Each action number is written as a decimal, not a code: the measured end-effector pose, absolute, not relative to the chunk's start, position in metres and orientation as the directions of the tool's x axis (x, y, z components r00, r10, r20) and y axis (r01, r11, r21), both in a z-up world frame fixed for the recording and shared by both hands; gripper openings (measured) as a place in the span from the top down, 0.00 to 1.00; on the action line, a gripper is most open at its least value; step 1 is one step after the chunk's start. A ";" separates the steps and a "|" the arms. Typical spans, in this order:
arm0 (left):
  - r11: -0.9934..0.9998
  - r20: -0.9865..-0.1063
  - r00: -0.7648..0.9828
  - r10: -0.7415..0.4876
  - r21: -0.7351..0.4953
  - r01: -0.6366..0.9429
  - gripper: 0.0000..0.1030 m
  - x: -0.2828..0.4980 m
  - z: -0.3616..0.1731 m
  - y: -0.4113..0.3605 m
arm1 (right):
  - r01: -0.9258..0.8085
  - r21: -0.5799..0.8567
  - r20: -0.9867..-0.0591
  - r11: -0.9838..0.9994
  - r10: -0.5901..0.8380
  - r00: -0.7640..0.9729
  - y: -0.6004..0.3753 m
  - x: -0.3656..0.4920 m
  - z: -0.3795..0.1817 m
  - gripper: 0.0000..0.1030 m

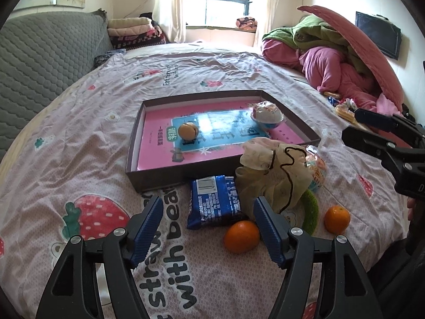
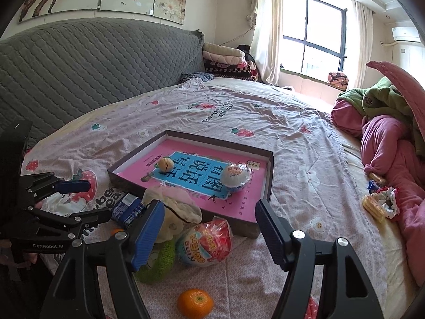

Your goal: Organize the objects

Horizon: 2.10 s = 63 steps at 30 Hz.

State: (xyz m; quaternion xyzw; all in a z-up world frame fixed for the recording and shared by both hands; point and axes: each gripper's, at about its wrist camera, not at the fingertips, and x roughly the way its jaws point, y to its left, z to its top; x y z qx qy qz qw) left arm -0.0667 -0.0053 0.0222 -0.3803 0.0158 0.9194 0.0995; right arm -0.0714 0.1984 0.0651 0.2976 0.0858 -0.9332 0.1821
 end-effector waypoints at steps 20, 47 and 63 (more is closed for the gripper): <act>-0.958 -0.744 -0.632 0.218 -0.039 -0.285 0.30 -0.052 0.006 0.011 | 0.409 0.005 -0.643 -0.913 -0.316 -0.698 0.203 -0.055 0.045 0.31; -0.950 -0.811 -0.535 0.239 -0.083 -0.300 0.30 -0.060 -0.021 0.013 | 0.412 -0.001 -0.765 -0.911 -0.265 -0.587 0.217 -0.043 0.002 0.31; -0.962 -0.831 -0.516 0.206 -0.076 -0.262 0.30 -0.076 -0.036 0.014 | 0.428 -0.012 -0.807 -0.904 -0.244 -0.538 0.209 -0.047 -0.012 0.31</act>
